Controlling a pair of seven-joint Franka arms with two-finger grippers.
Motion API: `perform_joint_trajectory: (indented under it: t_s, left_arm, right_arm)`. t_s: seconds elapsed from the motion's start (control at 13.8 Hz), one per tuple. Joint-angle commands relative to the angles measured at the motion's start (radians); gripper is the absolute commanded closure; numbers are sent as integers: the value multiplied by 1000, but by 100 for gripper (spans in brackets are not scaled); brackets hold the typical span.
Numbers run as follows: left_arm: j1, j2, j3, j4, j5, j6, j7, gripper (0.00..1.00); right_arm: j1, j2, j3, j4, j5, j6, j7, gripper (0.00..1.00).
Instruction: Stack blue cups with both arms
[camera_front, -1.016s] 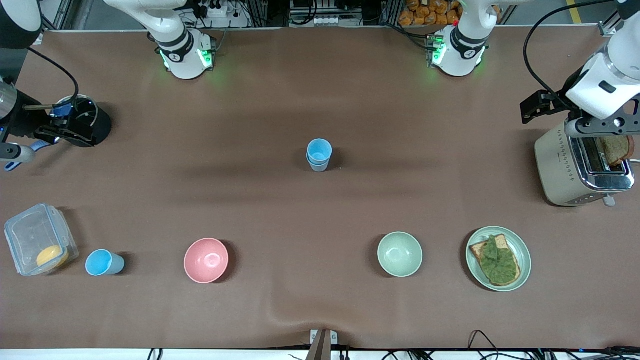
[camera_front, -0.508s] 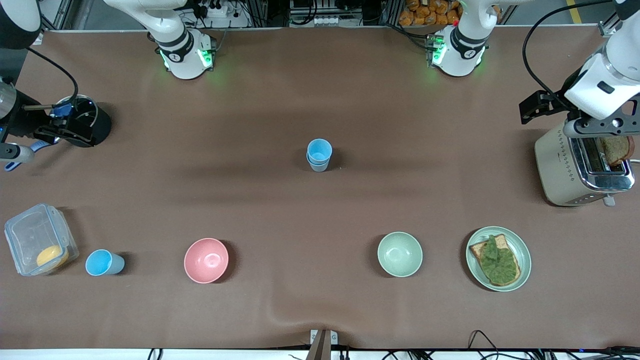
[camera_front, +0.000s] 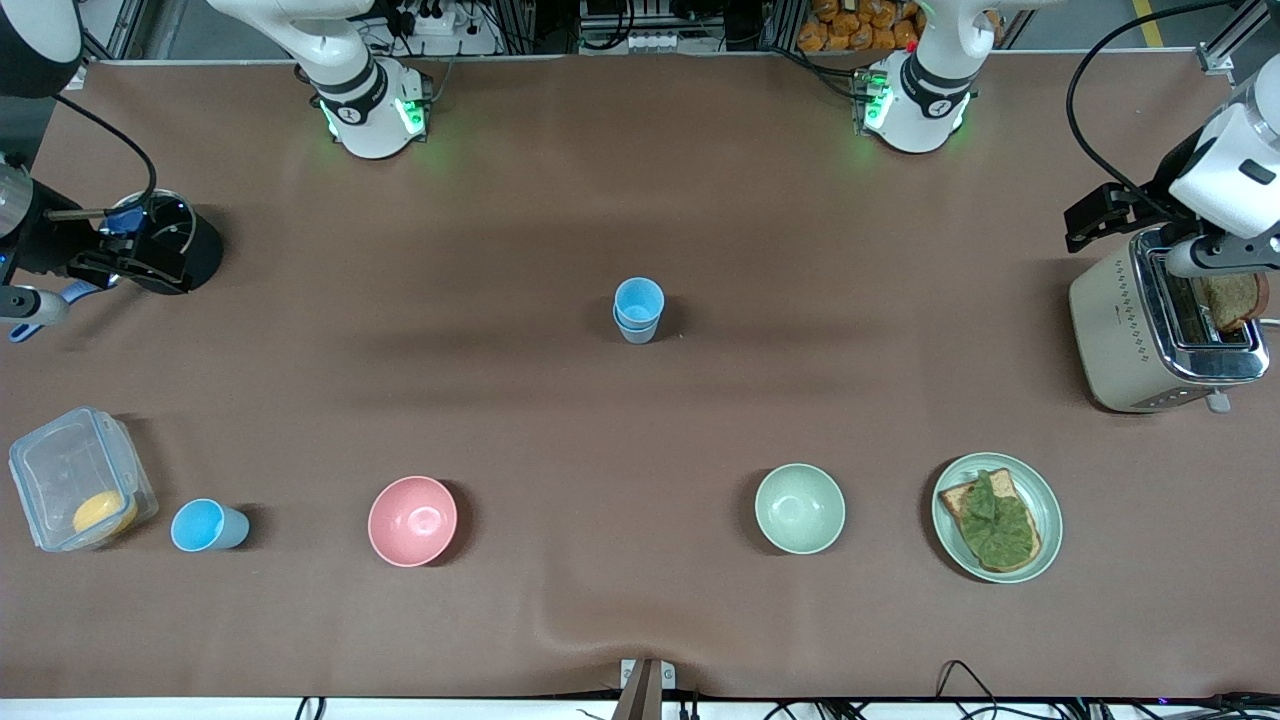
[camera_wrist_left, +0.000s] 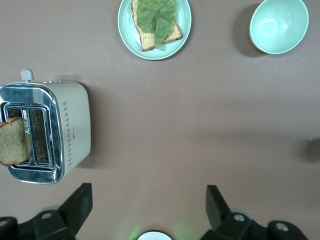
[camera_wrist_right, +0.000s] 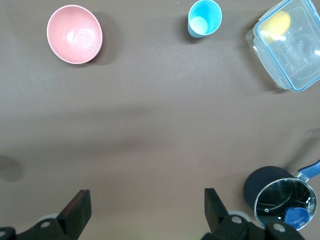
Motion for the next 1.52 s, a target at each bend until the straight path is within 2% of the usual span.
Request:
perform_joint_trajectory:
  t_s: [0.0, 1.45]
  left_arm:
    - [7, -2, -9, 17, -18, -6, -5, 0]
    - [3, -9, -19, 27, -21, -11, -15, 0]
  right_arm:
    - [16, -18, -3, 7, 11, -9, 53, 0]
    - [43, -10, -4, 19, 13, -4, 84, 0]
